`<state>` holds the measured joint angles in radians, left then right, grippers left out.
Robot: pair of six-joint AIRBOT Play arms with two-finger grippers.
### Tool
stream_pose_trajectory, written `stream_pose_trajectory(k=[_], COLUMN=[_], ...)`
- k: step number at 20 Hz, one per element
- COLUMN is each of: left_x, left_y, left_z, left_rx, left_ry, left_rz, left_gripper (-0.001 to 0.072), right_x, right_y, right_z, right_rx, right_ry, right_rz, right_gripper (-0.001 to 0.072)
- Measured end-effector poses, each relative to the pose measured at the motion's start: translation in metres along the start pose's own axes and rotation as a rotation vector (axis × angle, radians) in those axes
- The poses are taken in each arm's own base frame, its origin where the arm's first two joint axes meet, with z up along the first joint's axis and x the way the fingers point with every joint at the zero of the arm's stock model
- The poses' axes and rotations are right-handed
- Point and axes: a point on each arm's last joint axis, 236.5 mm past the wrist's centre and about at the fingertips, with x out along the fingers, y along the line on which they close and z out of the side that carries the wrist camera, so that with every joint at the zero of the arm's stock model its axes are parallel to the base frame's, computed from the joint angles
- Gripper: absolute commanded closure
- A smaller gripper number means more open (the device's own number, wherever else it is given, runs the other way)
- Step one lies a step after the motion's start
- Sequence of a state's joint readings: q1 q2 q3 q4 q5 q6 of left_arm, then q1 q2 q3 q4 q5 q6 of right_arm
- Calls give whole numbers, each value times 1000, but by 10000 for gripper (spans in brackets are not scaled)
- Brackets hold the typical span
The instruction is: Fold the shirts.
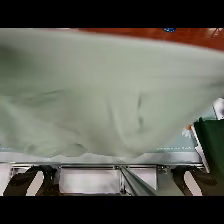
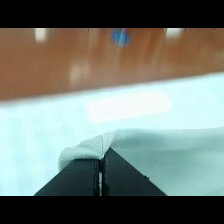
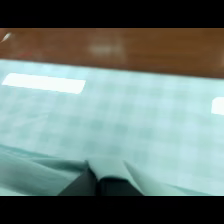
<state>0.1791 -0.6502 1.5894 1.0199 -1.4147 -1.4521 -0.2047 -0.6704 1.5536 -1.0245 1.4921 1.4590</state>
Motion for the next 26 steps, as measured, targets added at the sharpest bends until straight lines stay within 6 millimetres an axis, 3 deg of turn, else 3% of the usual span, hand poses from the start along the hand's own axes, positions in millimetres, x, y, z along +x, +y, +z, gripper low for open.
stream_pose_trajectory(k=[7,10,14,15,16,17,18,20,22,24,26], left_x=[172,240,311,325,336,347,355,364,355,329,292], left_y=[116,155,197,205,210,215,216,220,238,263,288], left_z=[-125,-157,-173,-175,-176,-176,-177,-177,-168,-159,-166], left_rx=[-334,-433,-542,-562,-570,-580,-589,-604,-617,-655,-708], left_ry=[230,229,181,176,175,174,184,236,276,314,386], left_rz=[101,141,193,200,203,203,196,167,155,151,163], left_gripper=[689,689,688,668,471,241,207,206,206,206,206], right_x=[191,284,384,402,419,431,441,446,432,397,352], right_y=[-51,-70,-100,-105,-109,-113,-115,-120,-137,-161,-192], right_z=[-33,-52,-66,-69,-70,-71,-73,-64,-48,-30,-27], right_rx=[218,284,380,409,444,471,495,528,549,576,569], right_ry=[182,222,235,236,233,232,233,226,221,227,269], right_rz=[213,215,189,187,190,193,200,223,236,250,206], right_gripper=[685,685,681,562,366,299,299,299,307,306,307])
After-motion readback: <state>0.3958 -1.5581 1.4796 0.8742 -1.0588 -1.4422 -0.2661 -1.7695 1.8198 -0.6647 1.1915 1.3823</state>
